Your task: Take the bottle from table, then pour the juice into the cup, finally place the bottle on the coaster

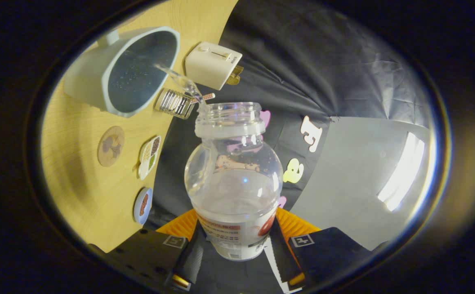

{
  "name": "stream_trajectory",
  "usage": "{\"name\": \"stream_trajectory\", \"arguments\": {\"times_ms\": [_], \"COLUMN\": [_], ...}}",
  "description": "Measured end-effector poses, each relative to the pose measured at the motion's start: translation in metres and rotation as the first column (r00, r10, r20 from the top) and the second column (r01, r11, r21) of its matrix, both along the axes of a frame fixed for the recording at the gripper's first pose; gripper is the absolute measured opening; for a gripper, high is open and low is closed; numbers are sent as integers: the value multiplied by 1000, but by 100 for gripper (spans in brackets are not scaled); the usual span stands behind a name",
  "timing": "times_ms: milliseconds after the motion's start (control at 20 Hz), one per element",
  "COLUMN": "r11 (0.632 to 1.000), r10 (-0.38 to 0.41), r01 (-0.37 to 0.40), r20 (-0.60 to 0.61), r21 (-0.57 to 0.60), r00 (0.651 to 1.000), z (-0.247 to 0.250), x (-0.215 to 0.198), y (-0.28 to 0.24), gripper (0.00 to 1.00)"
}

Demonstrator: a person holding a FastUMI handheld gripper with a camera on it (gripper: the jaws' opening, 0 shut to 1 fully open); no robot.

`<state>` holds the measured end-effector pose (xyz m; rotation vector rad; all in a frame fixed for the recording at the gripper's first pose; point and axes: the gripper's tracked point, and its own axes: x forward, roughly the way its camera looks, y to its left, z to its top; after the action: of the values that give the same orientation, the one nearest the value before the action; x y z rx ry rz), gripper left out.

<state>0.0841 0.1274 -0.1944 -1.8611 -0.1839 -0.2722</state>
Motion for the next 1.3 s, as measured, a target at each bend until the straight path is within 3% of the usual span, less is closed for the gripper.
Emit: {"name": "stream_trajectory", "arguments": {"times_ms": [750,1300], "r11": [988,978], "r10": [67,105], "r01": [-60,-91], "r20": [49,67], "r21": [-145,-187], "r00": [997,992], "z": [18,16], "x": [-7,-11], "y": [27,37], "gripper": [77,78]}}
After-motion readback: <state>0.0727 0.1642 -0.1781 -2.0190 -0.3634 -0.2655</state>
